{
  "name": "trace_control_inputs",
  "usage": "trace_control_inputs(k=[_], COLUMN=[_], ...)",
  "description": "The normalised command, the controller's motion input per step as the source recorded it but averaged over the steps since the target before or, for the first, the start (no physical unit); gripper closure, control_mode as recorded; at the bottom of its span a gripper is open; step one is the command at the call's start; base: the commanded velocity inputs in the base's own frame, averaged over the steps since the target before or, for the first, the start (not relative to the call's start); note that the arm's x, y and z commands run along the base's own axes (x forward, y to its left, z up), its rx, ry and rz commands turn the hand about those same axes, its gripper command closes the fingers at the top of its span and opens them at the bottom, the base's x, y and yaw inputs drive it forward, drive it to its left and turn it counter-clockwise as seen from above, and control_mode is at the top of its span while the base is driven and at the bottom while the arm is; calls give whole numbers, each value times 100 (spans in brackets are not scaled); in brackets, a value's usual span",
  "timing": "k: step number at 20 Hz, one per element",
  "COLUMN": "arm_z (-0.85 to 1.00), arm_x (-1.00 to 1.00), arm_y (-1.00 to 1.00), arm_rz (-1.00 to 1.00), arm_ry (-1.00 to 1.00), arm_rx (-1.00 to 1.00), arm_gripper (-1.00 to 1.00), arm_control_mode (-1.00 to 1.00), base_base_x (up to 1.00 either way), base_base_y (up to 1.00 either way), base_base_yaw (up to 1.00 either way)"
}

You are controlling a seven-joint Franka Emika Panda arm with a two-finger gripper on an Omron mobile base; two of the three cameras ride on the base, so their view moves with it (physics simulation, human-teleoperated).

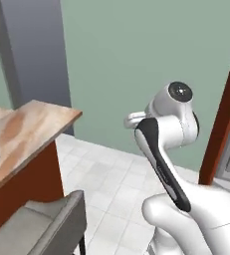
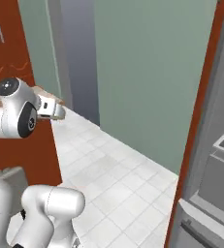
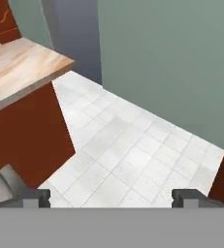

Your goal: Take the cheese, chicken drumstick, and bell pepper from the fridge and place them on the plate on the dining counter to create an appetizer plate.

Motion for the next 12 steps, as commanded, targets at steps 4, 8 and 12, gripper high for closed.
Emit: trace_control_inputs(k=[4, 8, 12], arm_z=[0, 0, 0], arm_x=[0, 0, 0], arm_y=[0, 0, 0], arm_rz=[0, 0, 0], arm_ry=[0, 0, 0], arm_rx=[0, 0, 0], arm_gripper=[-100, -100, -100], arm_control_mode=[100, 100, 100], base_base_x=[-44, -20, 0], base_base_y=[-34, -72, -89], base_base_yaw=[-74, -62, -45])
